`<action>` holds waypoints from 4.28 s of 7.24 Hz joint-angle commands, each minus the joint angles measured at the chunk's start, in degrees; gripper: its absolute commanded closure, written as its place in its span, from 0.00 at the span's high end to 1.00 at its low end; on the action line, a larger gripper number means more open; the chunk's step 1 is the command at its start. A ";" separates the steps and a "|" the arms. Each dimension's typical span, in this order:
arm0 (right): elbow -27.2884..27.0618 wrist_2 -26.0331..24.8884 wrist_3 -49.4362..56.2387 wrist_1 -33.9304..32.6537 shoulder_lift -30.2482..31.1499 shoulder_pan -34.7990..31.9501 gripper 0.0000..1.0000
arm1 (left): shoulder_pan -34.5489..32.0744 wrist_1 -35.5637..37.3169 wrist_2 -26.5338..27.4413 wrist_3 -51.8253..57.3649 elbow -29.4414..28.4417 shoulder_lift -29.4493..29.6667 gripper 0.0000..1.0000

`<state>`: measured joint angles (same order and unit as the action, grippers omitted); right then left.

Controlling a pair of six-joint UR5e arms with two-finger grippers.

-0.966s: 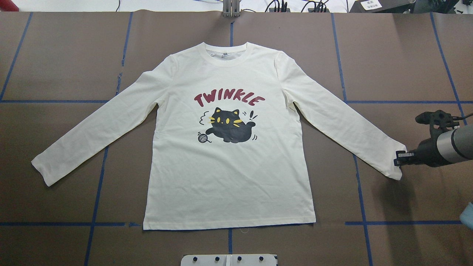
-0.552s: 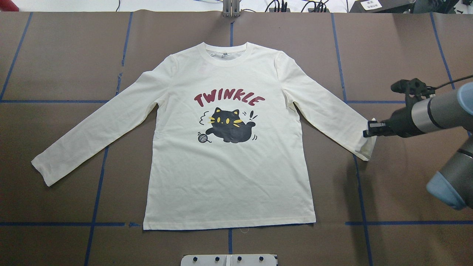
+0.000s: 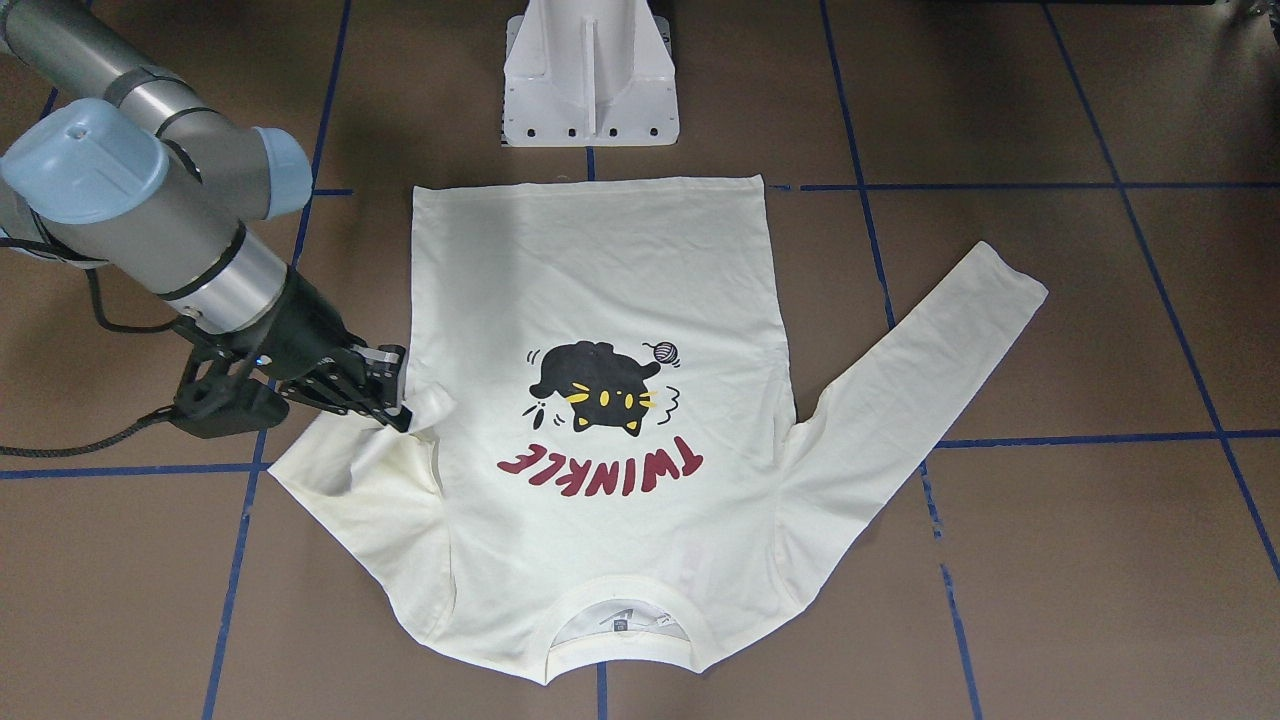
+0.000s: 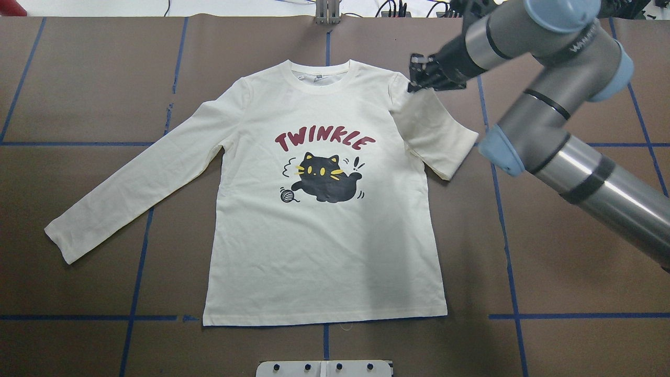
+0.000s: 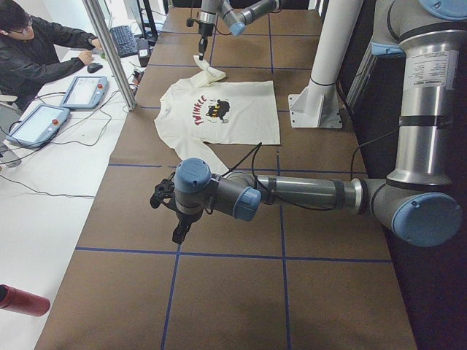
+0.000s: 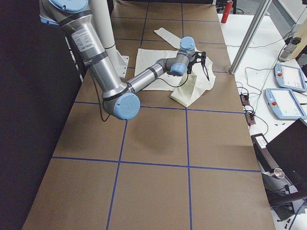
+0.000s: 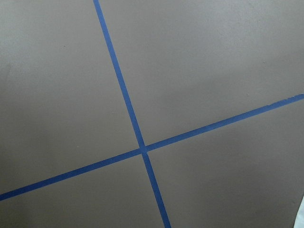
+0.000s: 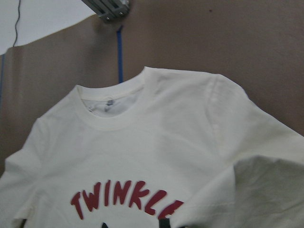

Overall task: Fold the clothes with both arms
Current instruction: 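Carry the grasped sleeve with the right gripper across the shirt toward the collar, then release the sleeve near the collar and raise the right gripper away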

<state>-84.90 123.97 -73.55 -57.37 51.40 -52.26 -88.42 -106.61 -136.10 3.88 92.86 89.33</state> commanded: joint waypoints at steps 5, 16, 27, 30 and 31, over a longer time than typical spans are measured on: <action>31.98 -21.46 2.17 3.49 -29.78 18.83 0.00 | 0.00 0.00 -0.04 0.25 -0.92 -0.48 1.00; 43.24 -30.81 1.16 9.99 -37.68 20.97 1.00 | 0.00 -4.74 -0.04 0.16 -5.41 0.05 1.00; -9.27 -7.61 19.88 -39.61 -0.29 5.17 1.00 | 31.32 -37.71 22.60 -76.51 9.42 -15.13 1.00; -18.79 -4.10 27.47 -40.90 12.37 2.43 1.00 | 46.47 -28.27 32.20 -87.72 16.89 -16.83 1.00; -20.03 -4.00 27.59 -40.90 13.36 2.42 1.00 | 49.19 -25.60 34.65 -88.60 17.53 -16.83 1.00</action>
<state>-102.50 119.14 -47.38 -98.17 61.89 -49.46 -43.34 -136.76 -104.58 -82.82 108.40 72.65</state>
